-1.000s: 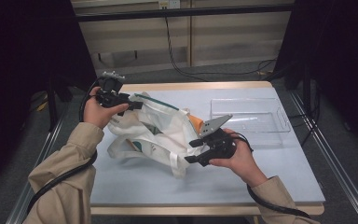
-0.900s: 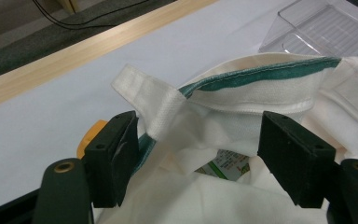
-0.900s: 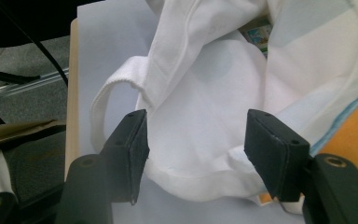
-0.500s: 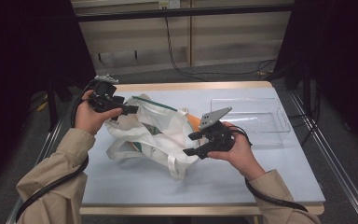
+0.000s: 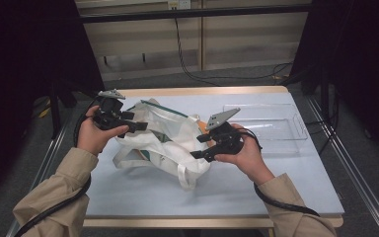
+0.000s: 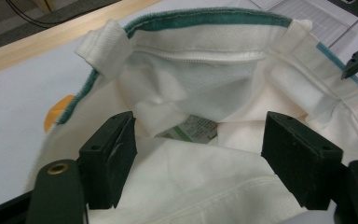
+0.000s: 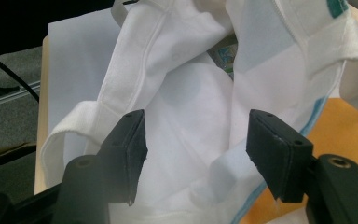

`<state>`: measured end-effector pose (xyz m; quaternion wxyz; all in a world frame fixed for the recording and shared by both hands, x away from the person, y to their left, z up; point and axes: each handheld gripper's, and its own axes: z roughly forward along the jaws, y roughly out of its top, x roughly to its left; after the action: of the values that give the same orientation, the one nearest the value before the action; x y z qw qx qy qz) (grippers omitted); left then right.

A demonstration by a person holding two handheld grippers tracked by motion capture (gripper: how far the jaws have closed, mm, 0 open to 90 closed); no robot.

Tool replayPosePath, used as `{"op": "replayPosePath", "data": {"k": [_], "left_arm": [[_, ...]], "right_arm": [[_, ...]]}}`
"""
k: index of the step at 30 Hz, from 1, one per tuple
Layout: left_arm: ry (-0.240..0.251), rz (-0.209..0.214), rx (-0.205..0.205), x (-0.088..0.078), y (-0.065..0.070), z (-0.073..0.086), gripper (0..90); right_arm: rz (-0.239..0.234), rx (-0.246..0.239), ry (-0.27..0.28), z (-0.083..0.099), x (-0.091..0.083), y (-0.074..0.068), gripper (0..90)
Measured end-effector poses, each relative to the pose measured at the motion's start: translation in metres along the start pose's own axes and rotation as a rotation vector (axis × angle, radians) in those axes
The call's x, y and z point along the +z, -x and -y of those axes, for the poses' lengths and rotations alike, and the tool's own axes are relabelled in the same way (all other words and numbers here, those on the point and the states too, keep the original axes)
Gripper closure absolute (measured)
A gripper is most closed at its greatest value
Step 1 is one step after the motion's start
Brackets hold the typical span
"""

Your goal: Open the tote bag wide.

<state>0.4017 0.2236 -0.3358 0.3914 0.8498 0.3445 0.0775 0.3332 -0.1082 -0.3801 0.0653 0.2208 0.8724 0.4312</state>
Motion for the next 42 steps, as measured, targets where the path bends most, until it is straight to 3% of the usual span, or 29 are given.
{"op": "replayPosePath", "data": {"k": [15,23,31,42], "left_arm": [[-0.033,0.043,-0.020,0.021,0.007,0.015,26.2],[-0.078,0.054,-0.012,0.034,0.012,0.020,26.0],[-0.071,0.078,-0.017,0.044,0.016,0.022,29.8],[-0.098,0.061,-0.021,0.054,0.016,0.028,27.7]], "right_arm": [[0.041,0.004,0.019,-0.015,-0.001,0.007,37.5],[0.072,0.022,0.027,-0.016,-0.006,0.017,37.4],[0.081,0.020,0.039,-0.017,-0.008,0.021,43.3],[0.125,0.048,0.042,-0.020,0.000,0.030,44.3]]}}
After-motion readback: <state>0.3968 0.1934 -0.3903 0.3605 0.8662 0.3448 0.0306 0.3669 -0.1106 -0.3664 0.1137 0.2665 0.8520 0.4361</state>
